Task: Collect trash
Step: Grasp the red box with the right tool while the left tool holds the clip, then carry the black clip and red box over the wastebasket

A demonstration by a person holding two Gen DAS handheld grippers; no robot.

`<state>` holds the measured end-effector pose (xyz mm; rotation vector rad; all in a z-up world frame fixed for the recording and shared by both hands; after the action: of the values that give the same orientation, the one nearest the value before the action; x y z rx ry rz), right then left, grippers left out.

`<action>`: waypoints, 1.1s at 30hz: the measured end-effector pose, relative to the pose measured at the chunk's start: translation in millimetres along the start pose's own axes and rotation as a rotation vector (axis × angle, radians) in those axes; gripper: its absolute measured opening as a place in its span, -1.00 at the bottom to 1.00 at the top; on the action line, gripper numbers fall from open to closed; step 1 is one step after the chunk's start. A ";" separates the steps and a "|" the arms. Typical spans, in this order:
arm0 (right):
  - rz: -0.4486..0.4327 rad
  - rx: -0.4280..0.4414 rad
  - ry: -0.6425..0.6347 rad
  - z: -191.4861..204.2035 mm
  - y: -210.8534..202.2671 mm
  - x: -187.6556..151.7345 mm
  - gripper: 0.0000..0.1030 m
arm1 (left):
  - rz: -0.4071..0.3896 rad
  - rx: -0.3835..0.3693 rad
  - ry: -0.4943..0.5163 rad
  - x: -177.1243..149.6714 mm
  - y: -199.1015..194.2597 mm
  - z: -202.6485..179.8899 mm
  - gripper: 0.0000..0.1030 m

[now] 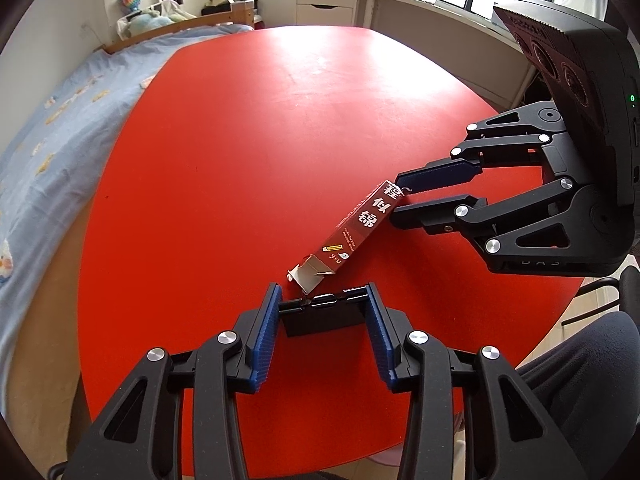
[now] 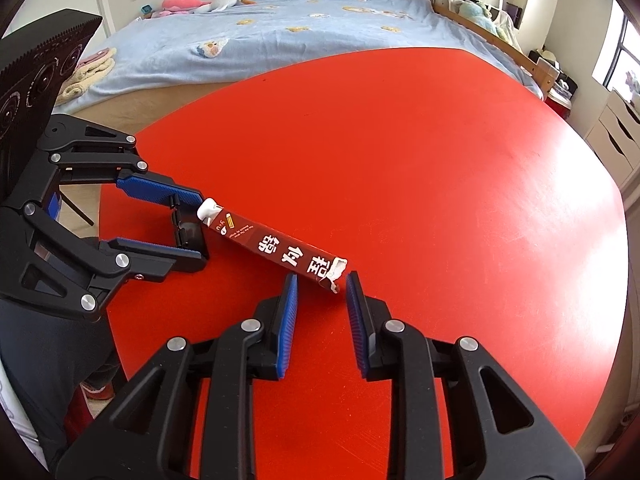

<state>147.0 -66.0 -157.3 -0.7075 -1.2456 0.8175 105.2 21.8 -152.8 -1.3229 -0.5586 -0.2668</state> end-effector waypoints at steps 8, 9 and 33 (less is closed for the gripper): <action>0.074 0.006 -0.124 6.4 4.0 14.8 -0.05 | 0.002 -0.007 -0.012 -3.0 -9.0 9.1 -0.21; 0.088 0.005 -0.144 7.8 5.3 16.9 -0.04 | 0.002 -0.008 -0.015 -3.1 -10.2 10.4 -0.21; 0.123 0.019 -0.048 26.3 14.4 21.6 -0.71 | -0.017 -0.031 -0.036 -4.3 -25.0 27.0 -0.21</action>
<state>121.6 -39.3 -153.1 -0.7586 -1.2444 0.9510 83.1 41.2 -130.3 -1.3554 -0.5983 -0.2676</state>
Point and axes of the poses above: each gripper's, at about its wrist camera, not at the fingertips, and y roughly the way its jaws point, z to its left, x to its top, the point moved 7 cm from there along y, roughly the way its jaws point, and after that the axes turned 14 degrees about x, right-handed, at the moved point
